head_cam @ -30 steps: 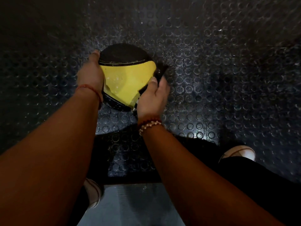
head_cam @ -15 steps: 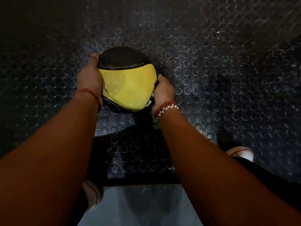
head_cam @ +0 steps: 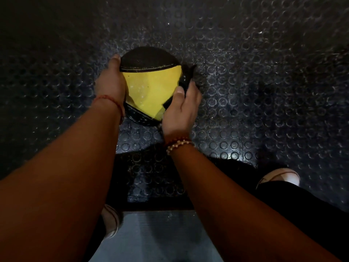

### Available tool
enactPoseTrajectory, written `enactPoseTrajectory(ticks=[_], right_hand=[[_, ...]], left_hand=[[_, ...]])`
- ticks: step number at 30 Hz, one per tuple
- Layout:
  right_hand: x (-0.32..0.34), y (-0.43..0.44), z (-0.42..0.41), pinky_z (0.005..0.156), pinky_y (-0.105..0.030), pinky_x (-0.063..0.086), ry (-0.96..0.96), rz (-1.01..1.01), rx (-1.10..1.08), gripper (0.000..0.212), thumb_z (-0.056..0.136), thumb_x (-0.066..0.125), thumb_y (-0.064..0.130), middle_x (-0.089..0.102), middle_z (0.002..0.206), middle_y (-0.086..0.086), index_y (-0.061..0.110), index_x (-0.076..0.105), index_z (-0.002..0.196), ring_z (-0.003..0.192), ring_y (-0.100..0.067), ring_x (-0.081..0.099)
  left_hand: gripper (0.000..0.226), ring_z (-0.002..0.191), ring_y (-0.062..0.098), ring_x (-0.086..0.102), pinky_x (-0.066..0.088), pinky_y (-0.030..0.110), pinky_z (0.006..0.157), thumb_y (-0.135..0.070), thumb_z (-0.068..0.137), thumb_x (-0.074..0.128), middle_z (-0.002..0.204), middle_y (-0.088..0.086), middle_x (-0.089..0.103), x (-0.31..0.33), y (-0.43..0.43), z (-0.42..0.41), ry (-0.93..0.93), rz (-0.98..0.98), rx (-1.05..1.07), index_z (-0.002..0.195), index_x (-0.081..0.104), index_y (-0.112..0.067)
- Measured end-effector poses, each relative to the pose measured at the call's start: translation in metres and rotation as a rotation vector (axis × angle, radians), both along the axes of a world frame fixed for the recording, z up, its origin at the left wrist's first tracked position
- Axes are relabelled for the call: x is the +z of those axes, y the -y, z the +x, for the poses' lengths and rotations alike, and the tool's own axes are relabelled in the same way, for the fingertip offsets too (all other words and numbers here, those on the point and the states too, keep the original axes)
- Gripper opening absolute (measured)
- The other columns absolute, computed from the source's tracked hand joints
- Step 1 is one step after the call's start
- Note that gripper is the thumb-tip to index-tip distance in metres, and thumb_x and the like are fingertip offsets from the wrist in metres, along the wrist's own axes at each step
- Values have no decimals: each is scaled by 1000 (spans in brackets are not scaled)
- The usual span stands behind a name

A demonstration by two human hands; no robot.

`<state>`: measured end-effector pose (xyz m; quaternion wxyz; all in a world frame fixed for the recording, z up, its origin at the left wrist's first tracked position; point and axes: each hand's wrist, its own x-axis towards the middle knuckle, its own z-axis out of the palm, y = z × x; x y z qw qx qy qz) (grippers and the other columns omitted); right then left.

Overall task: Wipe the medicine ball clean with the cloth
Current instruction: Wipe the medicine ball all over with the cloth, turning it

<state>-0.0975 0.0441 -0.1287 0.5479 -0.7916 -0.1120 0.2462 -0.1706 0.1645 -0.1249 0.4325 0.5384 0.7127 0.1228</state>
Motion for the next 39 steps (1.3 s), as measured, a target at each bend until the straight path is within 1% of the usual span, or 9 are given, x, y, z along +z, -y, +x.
enactPoseTrajectory(ticks=[3,11,15,19,23,28,32,35,39], right_hand=[[-1,-8,27,95,-10,36,-99,-27,34,39,100,39,25,47,132,1,11,49,135,113,-8,47],[-13,-2,36,95,-25,39,-696,-56,-194,43,102,38,28,46,142,-4,12,43,140,124,-20,47],[-14,1,-5,88,-17,47,-640,-7,-352,53,100,35,39,41,145,-9,9,35,144,128,-24,45],[2,1,-26,83,7,32,-247,-5,-250,48,100,41,28,38,141,-15,2,39,140,116,-14,44],[3,-2,-16,108,-40,39,11,12,-71,54,95,39,32,33,147,-13,6,38,142,133,-26,38],[-5,-6,23,87,-2,33,-29,-26,38,39,100,37,23,46,135,-6,10,48,136,111,-7,46],[-13,-12,36,111,-39,33,-283,-61,-51,45,99,36,32,45,143,-6,13,45,139,129,-20,43],[-13,-7,34,111,-40,34,-496,-48,-172,46,101,37,31,39,147,-5,14,37,144,134,-22,39],[-12,-5,1,105,-42,42,-586,-18,-326,57,96,39,44,43,142,-9,14,35,144,125,-28,48]], left_hand=[[72,131,39,49,41,45,109,-58,100,27,143,24,51,-2,-1,0,22,-19,25,140,50,-2],[79,127,37,54,43,47,108,-70,87,35,138,20,57,8,-1,0,128,-80,83,134,58,-11],[65,107,27,65,48,48,101,-76,57,49,116,7,70,4,-5,-6,208,-145,240,90,69,-23],[74,107,27,65,48,47,101,-81,47,45,116,6,69,5,-4,-4,215,-152,236,89,66,-24],[44,109,26,63,48,45,103,-67,79,42,117,7,66,11,3,2,201,-110,207,80,61,-28],[52,113,28,62,46,45,105,-65,79,39,124,10,66,16,8,7,170,-95,215,96,70,-26],[51,113,31,62,47,47,104,-62,87,39,126,14,65,16,10,12,191,-68,239,102,68,-22],[57,119,33,59,45,46,106,-60,92,38,132,16,62,17,9,11,139,-78,176,120,66,-20],[57,108,26,64,47,46,102,-71,69,43,118,5,68,12,3,2,189,-123,229,92,68,-25]])
